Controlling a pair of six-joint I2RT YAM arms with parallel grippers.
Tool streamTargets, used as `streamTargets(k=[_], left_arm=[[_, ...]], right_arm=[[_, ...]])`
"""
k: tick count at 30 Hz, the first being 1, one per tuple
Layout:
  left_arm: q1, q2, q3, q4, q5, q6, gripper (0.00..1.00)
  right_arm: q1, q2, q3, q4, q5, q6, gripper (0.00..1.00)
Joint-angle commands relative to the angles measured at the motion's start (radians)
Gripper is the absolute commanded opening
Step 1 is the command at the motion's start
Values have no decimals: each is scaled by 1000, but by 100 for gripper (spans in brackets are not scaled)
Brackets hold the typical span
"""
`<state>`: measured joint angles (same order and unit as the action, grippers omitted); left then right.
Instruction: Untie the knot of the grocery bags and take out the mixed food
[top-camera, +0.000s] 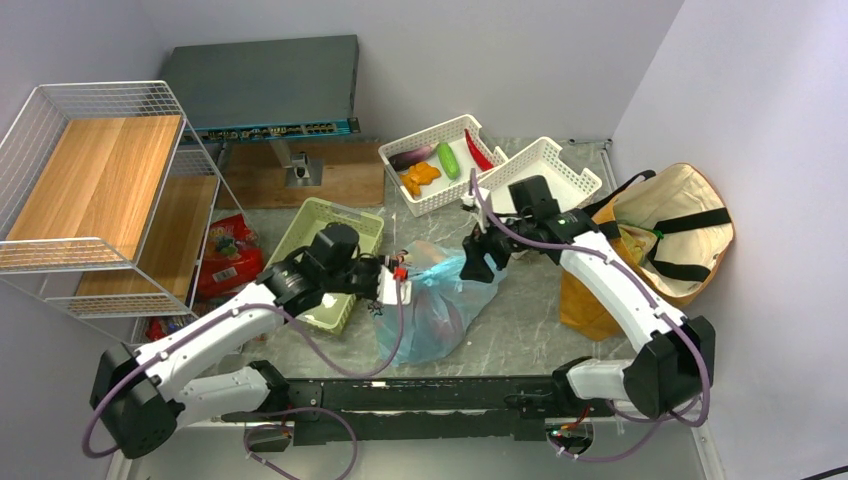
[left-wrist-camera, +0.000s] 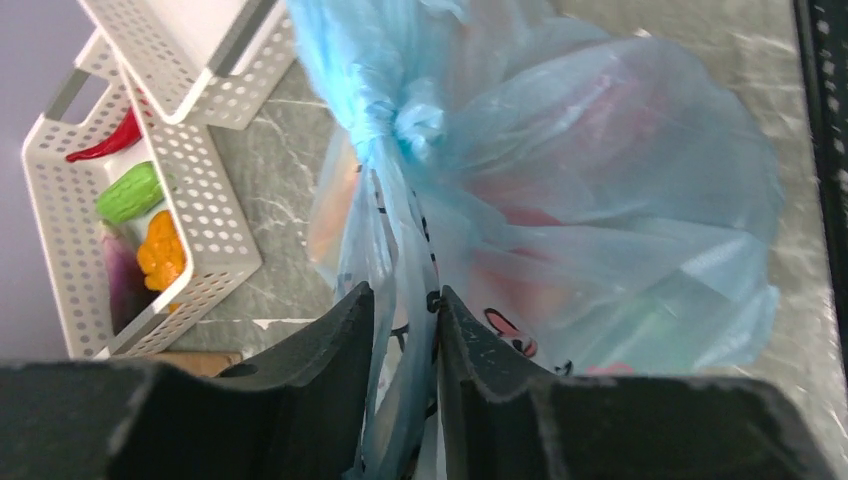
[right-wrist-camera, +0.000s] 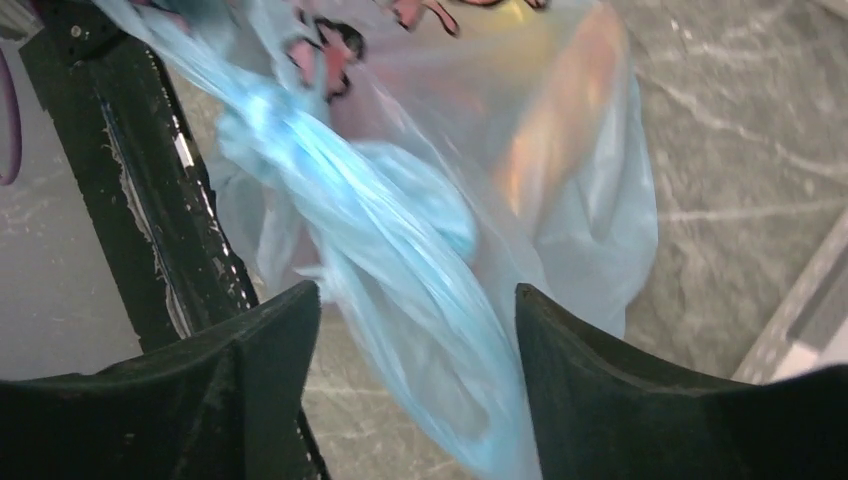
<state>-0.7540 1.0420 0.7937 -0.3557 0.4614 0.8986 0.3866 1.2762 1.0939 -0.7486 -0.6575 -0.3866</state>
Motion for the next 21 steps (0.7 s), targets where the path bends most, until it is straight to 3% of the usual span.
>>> streamTargets(k=[1, 3, 5, 7, 9, 11, 13, 15, 18, 21], left_arm=[[25, 65, 101, 105, -24, -163, 30], [45, 83, 108, 136, -34, -230, 20], [61, 103, 117, 161, -77, -306, 2], [70, 110, 126, 166, -130, -360, 0], [58, 73, 95, 188, -158, -326, 0], [28, -7, 11, 227, -129, -194, 0], [3, -75, -59, 155, -30, 0, 2], [-30, -101, -81, 48, 5, 104, 12], [-76, -69, -66, -85, 24, 158, 26], [-105, -13, -55, -44, -43, 95, 27]], right_arm=[[51, 88, 77, 107, 56, -18, 66], [58, 130, 76, 143, 63, -16, 58], [65, 161, 81, 159, 59, -11, 34], [66, 184, 114, 140, 44, 18, 1], [59, 165, 115, 140, 55, 77, 0], [31, 101, 72, 203, 78, 182, 0], [11, 24, 12, 263, 70, 247, 0], [11, -39, -25, 293, 52, 282, 0], [17, -101, -57, 305, 9, 296, 0], [20, -145, -94, 305, 1, 263, 0]])
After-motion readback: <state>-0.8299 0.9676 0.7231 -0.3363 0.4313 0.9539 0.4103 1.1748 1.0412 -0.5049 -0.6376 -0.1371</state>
